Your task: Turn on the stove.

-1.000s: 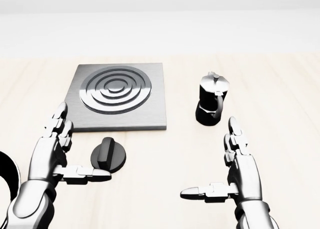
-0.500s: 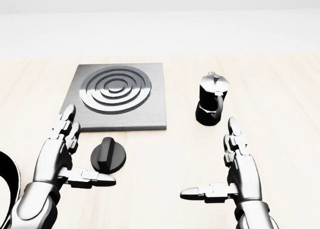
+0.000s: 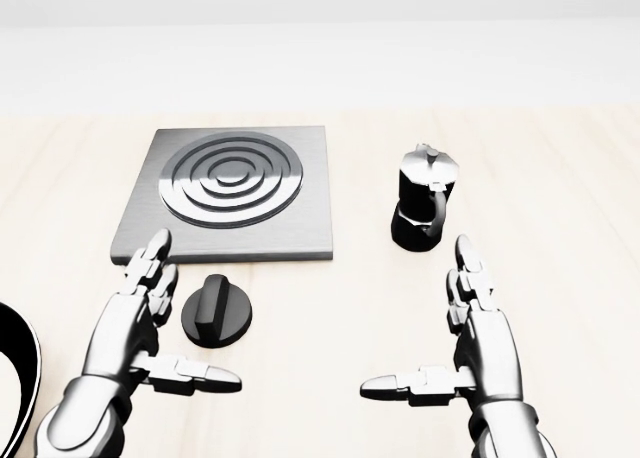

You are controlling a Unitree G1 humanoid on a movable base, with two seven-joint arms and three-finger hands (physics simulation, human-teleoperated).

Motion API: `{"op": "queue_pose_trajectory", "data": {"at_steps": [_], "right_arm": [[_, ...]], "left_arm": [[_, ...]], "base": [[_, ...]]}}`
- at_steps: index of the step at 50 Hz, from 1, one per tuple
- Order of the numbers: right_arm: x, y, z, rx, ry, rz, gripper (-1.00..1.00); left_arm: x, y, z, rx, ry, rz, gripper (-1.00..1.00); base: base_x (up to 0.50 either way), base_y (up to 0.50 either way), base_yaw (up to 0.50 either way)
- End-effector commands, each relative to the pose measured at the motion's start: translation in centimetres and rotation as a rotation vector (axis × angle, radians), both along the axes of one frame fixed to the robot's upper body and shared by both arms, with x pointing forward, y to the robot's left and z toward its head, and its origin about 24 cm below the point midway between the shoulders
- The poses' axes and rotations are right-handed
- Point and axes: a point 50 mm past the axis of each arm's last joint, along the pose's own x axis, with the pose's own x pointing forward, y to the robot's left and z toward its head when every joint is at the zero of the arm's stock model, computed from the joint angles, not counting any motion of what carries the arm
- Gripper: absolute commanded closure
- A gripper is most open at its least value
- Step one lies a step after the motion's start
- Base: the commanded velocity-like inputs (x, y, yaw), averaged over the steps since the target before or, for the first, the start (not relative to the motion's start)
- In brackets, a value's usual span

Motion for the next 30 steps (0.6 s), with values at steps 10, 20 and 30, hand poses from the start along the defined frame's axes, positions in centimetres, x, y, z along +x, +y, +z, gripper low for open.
{"op": "queue_pose_trajectory", "data": {"at_steps": [10,20,30], "right_arm": [[0.0,0.0,-0.1,0.000,0.001,0.001,-1.00],[0.0,0.0,-0.1,0.000,0.005,0.000,-1.00],[0.1,0.0,-0.1,0.000,0.006,0.000,-1.00]], "left_arm": [[-0.1,-0.1,-1.6,-0.003,0.068,-0.008,-1.00],[-1.0,-0.5,-3.3,0.014,0.139,-0.024,-1.00],[-1.1,-0.6,-3.2,0.017,0.134,-0.030,-1.00]], "base": [[0.00,0.00,0.00],[0.00,0.00,0.00],[0.00,0.00,0.00]]}}
